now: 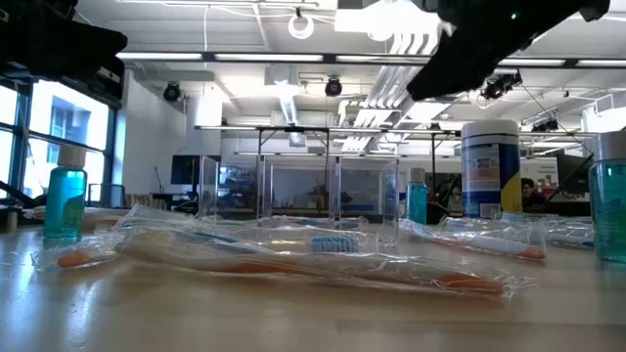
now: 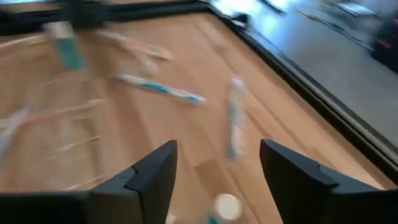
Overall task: Pick & Place toothbrushing station
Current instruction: Put the blue mouthwash bottle into the transparent organizer
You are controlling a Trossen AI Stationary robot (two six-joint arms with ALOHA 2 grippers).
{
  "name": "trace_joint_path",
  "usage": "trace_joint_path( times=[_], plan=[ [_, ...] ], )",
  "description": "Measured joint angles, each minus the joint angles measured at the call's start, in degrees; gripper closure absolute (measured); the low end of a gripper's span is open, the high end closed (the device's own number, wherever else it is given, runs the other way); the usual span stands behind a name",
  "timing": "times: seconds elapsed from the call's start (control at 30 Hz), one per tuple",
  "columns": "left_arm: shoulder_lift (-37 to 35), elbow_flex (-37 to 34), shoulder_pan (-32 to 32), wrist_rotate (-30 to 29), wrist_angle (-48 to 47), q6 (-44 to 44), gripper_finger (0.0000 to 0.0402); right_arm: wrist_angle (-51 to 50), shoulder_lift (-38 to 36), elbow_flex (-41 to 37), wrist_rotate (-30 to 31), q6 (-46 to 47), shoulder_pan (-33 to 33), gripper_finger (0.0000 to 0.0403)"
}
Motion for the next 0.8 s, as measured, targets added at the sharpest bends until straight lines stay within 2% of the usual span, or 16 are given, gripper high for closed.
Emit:
trace_joint_path(
  times=[0.1,0.3,0.8],
  plan=[
    [-0.02,-0.01,0.0,0.0,0.0,0.04,0.0399,-3.35,0.76,0.0,1.55,6.62,-2.1,0.0175],
    [0.0,-0.01,0.0,0.0,-0.02,0.44,0.0399,-7.97,3.21,0.02,-3.73,17.39,-5.99,0.0174],
    [-0.01,-0.01,0.0,0.01,-0.43,0.47,0.0399,-4.18,13.17,0.02,-6.05,18.82,-7.11,0.0174]
  ],
)
